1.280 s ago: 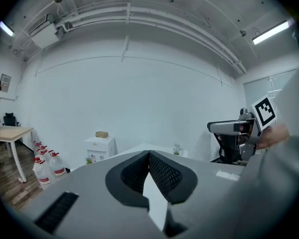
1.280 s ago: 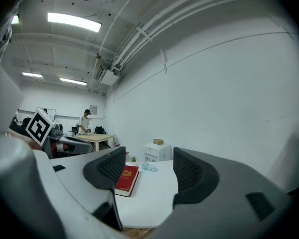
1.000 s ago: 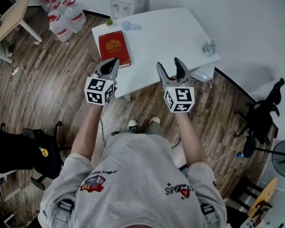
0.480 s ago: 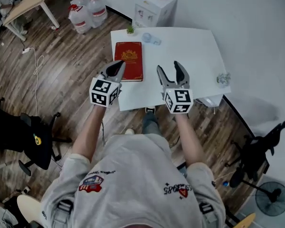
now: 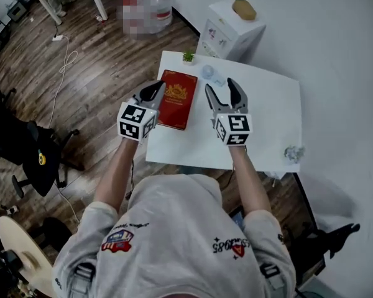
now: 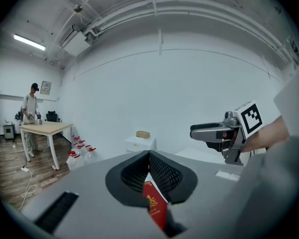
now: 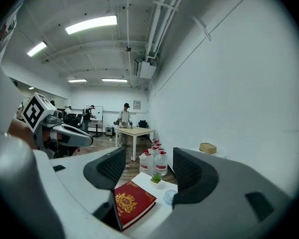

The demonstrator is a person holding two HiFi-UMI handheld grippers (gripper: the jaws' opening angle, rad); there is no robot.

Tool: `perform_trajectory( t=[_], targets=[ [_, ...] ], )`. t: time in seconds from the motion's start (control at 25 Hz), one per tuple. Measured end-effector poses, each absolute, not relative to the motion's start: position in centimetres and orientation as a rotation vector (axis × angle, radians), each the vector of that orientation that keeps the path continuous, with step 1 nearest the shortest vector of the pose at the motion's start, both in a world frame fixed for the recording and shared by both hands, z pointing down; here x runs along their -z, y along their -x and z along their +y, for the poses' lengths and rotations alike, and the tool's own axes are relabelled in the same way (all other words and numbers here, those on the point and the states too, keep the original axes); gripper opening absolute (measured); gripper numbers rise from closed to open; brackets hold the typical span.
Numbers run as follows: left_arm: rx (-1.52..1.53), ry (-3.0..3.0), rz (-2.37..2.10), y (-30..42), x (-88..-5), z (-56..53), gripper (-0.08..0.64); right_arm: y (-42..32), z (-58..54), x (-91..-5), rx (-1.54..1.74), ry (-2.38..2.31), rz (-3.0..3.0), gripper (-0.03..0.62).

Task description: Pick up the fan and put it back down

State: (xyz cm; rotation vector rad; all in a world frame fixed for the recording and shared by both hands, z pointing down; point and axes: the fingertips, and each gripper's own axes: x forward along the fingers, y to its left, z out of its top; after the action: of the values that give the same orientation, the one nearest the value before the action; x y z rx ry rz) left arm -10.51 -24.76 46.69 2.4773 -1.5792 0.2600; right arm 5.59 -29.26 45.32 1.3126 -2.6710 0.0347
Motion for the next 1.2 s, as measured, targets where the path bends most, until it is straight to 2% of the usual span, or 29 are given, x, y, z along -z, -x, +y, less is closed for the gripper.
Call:
perform_trajectory(
  t=[0.44,1.2],
  targets=[
    [-0.293,-2.342,-1.670,9.5,-50.0,-30.5,0.003,-5.9,-38.1,-49.4,-0.079,-1.095,-2.707,0.287],
    [-0.345,-2.035,-1.751,11.7,-58.8,-30.0,0.005,-7.3,-46.6,-71.1,-0.244,-0.548,-2.267,0.338]
  ],
)
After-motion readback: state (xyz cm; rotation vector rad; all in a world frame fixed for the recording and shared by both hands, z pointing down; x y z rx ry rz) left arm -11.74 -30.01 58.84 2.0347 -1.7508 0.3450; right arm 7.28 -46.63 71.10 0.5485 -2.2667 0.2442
